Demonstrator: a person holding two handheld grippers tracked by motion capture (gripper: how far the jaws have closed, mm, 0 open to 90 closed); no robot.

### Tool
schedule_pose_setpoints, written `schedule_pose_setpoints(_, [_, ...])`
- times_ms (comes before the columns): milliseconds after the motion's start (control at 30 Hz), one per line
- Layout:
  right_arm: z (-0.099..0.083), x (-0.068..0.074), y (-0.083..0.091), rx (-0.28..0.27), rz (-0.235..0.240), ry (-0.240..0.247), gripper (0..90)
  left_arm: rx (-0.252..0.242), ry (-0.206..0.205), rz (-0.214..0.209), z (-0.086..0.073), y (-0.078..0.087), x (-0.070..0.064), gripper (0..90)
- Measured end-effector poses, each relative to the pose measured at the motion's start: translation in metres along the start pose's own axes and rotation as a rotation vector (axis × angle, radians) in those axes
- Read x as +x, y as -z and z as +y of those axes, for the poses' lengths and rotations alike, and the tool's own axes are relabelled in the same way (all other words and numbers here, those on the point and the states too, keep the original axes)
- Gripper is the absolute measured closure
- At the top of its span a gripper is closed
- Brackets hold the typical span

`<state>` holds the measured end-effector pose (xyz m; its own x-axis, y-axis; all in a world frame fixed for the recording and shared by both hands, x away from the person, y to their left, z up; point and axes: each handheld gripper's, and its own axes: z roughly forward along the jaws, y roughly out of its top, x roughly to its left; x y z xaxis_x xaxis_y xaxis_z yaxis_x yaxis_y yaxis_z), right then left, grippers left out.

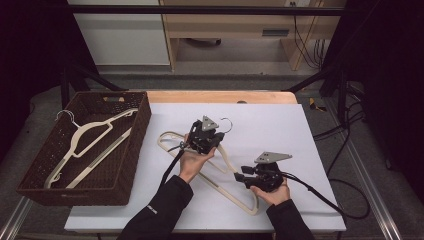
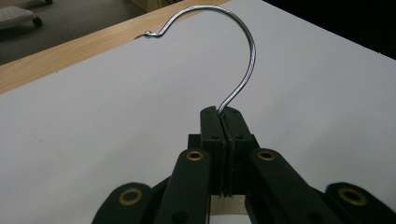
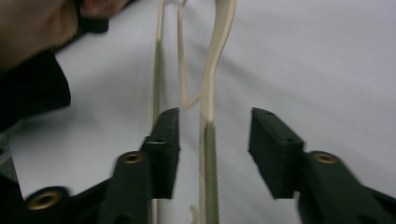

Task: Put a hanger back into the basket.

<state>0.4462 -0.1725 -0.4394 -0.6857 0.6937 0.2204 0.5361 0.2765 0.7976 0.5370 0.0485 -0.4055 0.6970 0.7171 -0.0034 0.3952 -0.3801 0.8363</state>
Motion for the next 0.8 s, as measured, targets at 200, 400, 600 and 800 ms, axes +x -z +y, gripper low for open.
schedule_pose_setpoints(200, [0.019, -0.009, -0.008, -0.142, 0.002, -0.055, 36.5, -0.007, -0.008, -0.008, 0.0, 0.007, -0.003, 88.5])
schedule_pose_setpoints(400, [0.032, -0.006, -0.029, -0.116, 0.007, -0.072, 44.9, -0.019, -0.008, -0.018, 0.0, 0.013, -0.003, 88.5])
schedule_pose_setpoints(600, [0.037, -0.004, -0.046, -0.046, 0.042, -0.071, 66.9, -0.031, -0.008, -0.025, -0.001, 0.019, -0.002, 88.3])
schedule_pose_setpoints(800, [0.038, -0.004, -0.046, -0.043, 0.112, -0.111, 82.3, -0.043, -0.008, -0.042, -0.002, 0.025, -0.002, 87.2])
